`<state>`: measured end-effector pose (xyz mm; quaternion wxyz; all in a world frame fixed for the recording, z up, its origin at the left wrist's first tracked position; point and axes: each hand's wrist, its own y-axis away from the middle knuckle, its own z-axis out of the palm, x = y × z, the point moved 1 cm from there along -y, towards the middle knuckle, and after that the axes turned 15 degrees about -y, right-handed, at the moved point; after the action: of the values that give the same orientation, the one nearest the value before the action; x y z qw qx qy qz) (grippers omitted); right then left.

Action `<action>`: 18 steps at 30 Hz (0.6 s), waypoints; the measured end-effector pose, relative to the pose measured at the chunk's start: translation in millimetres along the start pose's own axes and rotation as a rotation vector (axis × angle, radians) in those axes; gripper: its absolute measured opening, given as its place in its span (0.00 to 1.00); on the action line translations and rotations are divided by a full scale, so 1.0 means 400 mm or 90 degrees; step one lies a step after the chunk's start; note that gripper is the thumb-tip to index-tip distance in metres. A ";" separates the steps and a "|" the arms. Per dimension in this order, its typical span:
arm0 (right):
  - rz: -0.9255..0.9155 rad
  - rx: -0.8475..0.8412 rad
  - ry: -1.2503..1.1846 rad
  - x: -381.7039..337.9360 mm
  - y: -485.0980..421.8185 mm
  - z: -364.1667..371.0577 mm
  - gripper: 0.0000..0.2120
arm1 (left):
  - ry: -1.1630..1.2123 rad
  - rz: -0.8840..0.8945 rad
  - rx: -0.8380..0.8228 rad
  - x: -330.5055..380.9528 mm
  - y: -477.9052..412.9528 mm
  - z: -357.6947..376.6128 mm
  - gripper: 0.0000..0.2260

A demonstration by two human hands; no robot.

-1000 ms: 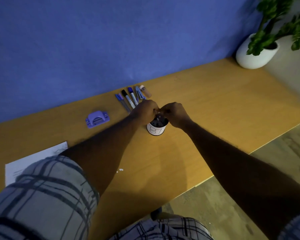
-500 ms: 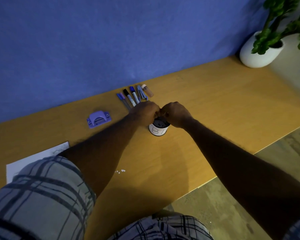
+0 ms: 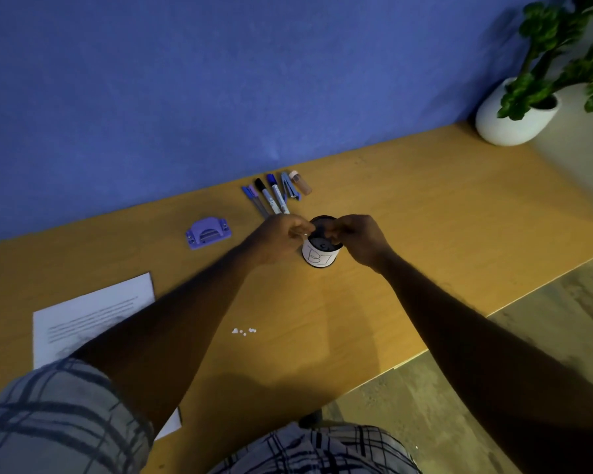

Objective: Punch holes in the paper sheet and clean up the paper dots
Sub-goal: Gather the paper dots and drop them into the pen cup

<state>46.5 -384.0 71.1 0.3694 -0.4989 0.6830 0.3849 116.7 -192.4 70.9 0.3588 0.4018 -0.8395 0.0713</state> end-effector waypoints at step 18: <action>0.055 -0.136 -0.057 0.122 0.250 0.408 0.10 | 0.116 -0.238 0.125 -0.256 0.399 0.141 0.09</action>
<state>-41.7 -236.6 -26.9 0.3272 -0.4877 0.6419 0.4930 12.9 -45.0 -11.2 0.3991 0.5749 -0.7040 0.1208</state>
